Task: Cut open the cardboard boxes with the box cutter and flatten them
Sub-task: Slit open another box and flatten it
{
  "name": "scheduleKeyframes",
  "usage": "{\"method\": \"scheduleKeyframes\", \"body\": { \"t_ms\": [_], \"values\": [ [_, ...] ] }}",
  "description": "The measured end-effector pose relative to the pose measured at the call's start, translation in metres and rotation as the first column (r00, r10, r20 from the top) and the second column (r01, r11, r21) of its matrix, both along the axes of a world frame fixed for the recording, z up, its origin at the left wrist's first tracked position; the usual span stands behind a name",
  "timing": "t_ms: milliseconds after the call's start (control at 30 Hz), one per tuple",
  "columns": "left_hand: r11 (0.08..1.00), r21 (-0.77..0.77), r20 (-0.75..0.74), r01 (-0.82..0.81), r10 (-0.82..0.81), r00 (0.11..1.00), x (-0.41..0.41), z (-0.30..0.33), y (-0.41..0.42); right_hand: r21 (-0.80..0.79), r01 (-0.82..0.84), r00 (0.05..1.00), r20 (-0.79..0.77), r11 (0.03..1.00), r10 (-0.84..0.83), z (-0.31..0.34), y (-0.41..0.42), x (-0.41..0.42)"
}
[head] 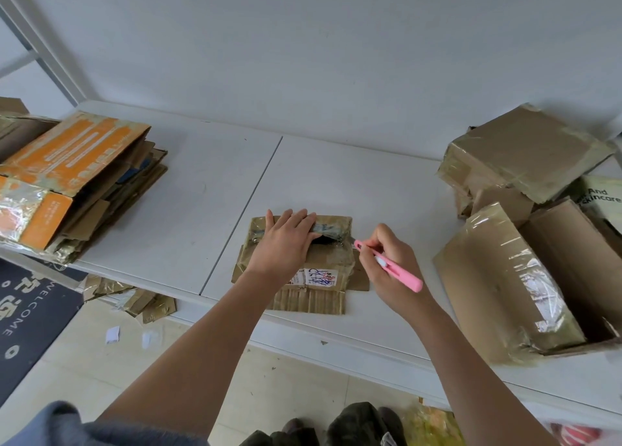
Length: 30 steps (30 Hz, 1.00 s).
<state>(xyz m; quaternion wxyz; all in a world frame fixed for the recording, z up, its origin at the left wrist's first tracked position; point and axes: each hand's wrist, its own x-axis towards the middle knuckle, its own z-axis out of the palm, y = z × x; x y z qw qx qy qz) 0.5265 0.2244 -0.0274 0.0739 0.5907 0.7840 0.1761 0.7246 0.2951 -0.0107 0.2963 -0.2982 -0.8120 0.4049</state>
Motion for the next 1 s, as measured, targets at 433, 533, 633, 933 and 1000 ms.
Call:
{"method": "scheduleKeyframes", "body": {
  "t_ms": [433, 533, 633, 933, 1000],
  "values": [
    [0.999, -0.053, -0.033, 0.002, -0.004, 0.999, -0.001, 0.002, 0.001, 0.004, -0.031, 0.996, 0.082, 1.0, 0.03, 0.016, -0.004, 0.015],
    [0.999, -0.043, -0.035, 0.0, -0.002, 0.999, 0.0, 0.002, 0.002, 0.002, -0.026, 0.999, 0.047, 1.0, 0.026, 0.012, -0.006, 0.011],
    [0.999, -0.035, -0.034, 0.004, -0.005, 0.999, 0.0, 0.002, 0.002, 0.039, -0.052, 0.997, 0.061, 0.998, 0.05, 0.005, -0.011, 0.006],
    [1.0, -0.014, -0.032, -0.003, 0.003, 0.999, 0.0, -0.001, 0.002, 0.195, -0.088, 0.994, 0.082, 0.977, 0.073, 0.011, -0.012, 0.005],
    [1.0, -0.013, -0.035, 0.0, -0.001, 0.999, 0.0, -0.002, 0.001, 0.161, -0.099, 0.988, 0.134, 0.982, 0.078, 0.011, -0.01, 0.008]
  ]
}}
